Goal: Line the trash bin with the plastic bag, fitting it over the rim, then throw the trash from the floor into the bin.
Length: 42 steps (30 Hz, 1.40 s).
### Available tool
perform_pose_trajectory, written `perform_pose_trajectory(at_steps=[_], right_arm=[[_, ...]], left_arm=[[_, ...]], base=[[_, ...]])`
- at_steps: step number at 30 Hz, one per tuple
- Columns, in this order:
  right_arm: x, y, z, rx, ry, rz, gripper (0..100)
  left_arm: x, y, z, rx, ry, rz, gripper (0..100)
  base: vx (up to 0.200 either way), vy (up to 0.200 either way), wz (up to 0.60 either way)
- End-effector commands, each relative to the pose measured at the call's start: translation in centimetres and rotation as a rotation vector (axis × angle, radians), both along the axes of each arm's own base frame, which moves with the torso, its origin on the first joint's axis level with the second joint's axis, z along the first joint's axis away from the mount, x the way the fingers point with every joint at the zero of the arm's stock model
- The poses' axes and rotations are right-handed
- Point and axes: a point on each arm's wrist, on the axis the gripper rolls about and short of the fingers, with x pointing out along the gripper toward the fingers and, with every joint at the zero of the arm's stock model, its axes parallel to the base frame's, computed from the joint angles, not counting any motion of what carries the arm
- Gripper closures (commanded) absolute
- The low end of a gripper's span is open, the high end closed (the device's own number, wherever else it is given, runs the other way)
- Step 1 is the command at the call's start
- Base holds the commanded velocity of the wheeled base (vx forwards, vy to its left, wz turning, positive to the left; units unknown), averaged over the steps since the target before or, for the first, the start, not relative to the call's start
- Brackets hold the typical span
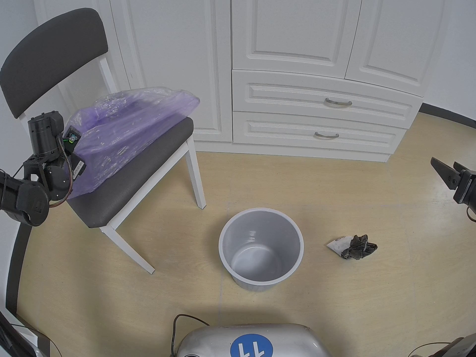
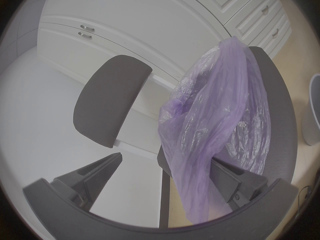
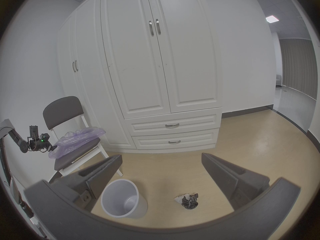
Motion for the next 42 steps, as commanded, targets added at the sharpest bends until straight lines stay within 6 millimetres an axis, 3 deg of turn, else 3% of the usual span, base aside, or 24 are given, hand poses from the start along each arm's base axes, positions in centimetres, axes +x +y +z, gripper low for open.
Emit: perform_pose_trajectory(at_steps=[1,3,4,19,27,33,42], right_arm=[[0.0,0.0,0.0,0.000,0.000,0.000,0],[0.0,0.0,0.0,0.000,0.000,0.000,0],[0.0,0.0,0.0,0.000,0.001,0.000,0],[0.2,-0.1,-0.2,-0.004,0.010,-0.006,0],[0.3,-0.5,-0.3,-0.001,0.016,-0.026,0],[0.9,-1.8,-0.5,-0.006,0.015,-0.098,0],[1.0,-2.7,0.3,-0.015,-0.034,-0.146,0]], left_arm=[[-0.2,0.0,0.5,-0.001,-0.014,0.000,0],[-0.2,0.0,0.4,-0.001,-0.013,0.000,0],[-0.2,0.0,0.4,-0.001,-0.013,0.000,100],[0.3,-0.2,-0.2,-0.004,0.003,-0.008,100],[0.2,-0.4,-0.9,-0.088,-0.030,-0.020,100],[-0.7,-1.0,-0.6,-0.181,-0.127,-0.139,100],[-2.1,-2.8,-1.7,-0.207,-0.210,-0.226,100]], base=[[0.000,0.000,0.00],[0.000,0.000,0.00],[0.000,0.000,0.00],[0.000,0.000,0.00],[0.000,0.000,0.00],[0.000,0.000,0.00],[0.000,0.000,0.00]])
